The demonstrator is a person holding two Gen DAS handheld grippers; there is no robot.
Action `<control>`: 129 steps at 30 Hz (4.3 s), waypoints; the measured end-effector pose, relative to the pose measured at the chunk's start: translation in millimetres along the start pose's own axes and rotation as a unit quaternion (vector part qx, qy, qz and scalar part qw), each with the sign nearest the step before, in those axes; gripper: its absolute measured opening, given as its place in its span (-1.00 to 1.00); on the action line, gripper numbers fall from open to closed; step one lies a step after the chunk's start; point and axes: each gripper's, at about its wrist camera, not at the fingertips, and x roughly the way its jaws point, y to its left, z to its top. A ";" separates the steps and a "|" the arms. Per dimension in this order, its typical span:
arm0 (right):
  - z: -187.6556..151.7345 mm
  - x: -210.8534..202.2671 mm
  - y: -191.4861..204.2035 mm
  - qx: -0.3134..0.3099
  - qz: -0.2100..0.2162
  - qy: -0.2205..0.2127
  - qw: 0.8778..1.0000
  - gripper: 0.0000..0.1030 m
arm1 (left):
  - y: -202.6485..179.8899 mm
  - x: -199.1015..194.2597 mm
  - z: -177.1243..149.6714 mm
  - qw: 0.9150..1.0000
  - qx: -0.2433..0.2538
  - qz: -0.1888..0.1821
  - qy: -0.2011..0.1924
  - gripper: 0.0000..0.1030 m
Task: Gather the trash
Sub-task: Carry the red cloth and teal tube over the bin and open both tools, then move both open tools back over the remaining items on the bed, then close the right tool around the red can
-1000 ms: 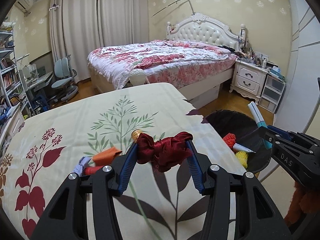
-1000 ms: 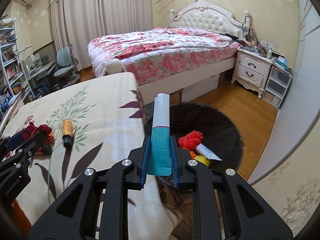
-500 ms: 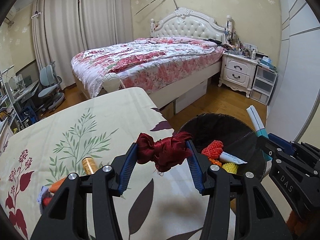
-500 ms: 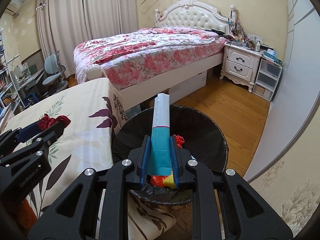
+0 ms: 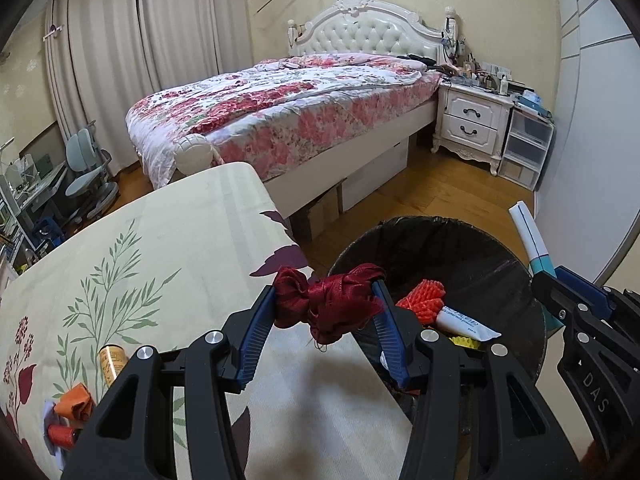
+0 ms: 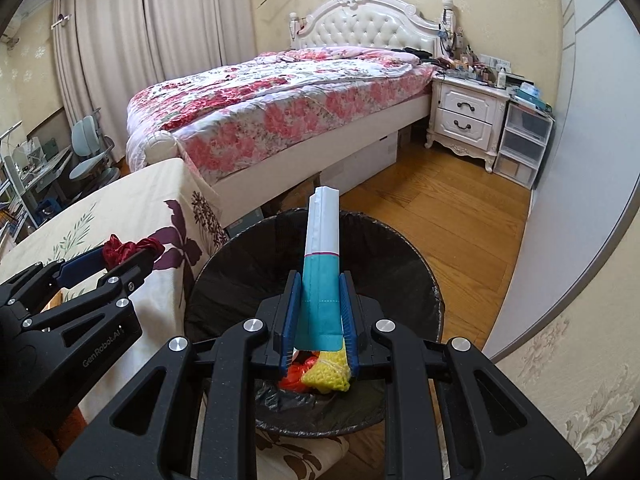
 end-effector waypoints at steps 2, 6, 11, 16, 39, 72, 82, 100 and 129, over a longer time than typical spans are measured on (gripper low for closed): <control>1.0 4.0 -2.6 0.003 -0.001 0.003 1.000 -0.62 | -2.5 2.9 3.4 1.000 0.002 -0.003 0.000 -0.02; 2.7 10.2 -6.8 0.008 -0.003 0.008 1.000 -0.62 | -9.4 7.7 8.5 1.000 0.009 -0.003 0.000 -0.02; 3.1 17.1 -10.9 0.011 -0.007 0.013 1.000 -0.61 | -14.9 17.1 11.9 1.000 0.014 -0.007 0.006 0.00; 2.3 21.7 -14.5 0.017 -0.011 0.016 1.000 -0.60 | -18.3 19.7 13.4 1.000 0.017 -0.008 0.005 0.18; -5.9 4.1 -20.6 0.032 -0.039 0.003 0.999 0.23 | 8.9 -6.2 9.6 1.000 -0.020 0.019 -0.009 0.70; -40.3 -46.2 155.4 -0.107 0.112 0.019 0.988 0.32 | 203.9 -120.7 -110.3 0.975 -0.136 0.173 0.026 0.70; -44.6 -44.8 228.1 -0.170 0.151 0.027 0.973 0.34 | 249.3 -138.4 -142.4 0.963 -0.169 0.206 0.038 0.70; -76.4 -41.9 262.8 -0.226 0.152 0.061 0.960 0.34 | 272.6 -143.0 -167.8 0.957 -0.197 0.207 0.051 0.70; -96.1 -66.5 330.0 -0.288 0.226 0.072 0.928 -0.16 | 309.6 -165.5 -187.5 0.944 -0.224 0.238 0.047 0.70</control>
